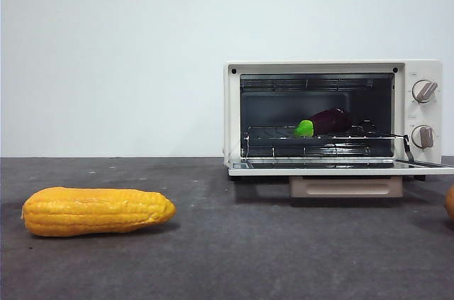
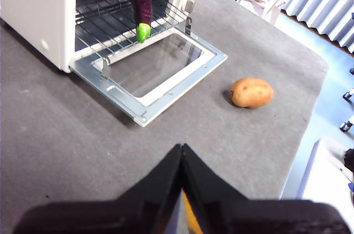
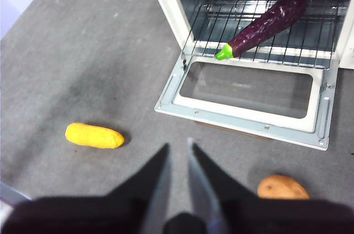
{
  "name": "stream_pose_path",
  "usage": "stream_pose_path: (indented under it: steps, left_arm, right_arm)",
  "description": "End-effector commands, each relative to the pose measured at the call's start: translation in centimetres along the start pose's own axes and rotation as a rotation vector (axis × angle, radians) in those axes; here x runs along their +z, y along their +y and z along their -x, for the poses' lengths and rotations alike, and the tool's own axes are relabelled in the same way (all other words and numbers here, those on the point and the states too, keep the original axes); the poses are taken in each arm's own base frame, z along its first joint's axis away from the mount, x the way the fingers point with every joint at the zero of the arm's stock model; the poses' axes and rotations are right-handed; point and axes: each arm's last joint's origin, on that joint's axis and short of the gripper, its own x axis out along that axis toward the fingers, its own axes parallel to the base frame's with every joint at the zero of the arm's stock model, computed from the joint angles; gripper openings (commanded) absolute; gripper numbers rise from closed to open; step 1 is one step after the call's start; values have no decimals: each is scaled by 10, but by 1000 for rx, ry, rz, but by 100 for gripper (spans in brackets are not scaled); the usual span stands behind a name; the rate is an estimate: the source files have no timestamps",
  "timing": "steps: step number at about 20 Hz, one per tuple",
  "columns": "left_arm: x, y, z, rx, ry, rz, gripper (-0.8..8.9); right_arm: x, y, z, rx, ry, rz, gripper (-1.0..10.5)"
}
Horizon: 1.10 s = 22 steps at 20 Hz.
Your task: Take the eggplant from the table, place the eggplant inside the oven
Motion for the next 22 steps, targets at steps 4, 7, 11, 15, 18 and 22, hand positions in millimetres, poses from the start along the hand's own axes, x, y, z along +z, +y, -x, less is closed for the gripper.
stream_pose_path:
  steps: [4,7,11,15,18,22]
  left_arm:
    - [-4,12,-14,-2,30,36,-6]
    - [-7,25,-28,-1,59,65,-5]
    - [-14,51,-64,2,99,121,-6]
    - [-30,72,-105,-5,141,153,-6]
    - [-44,84,-134,1,174,187,-6]
    - [-49,95,-168,-9,209,207,-6]
  right_arm:
    - [-2,1,1,22,18,18,-10]
    - [-3,2,1,47,32,15,-10]
    - [-8,2,2,51,81,14,-10]
    - [-12,2,3,72,121,3,-10]
    - [-15,3,6,78,120,3,-10]
    - [-21,5,15,78,127,0,-10]
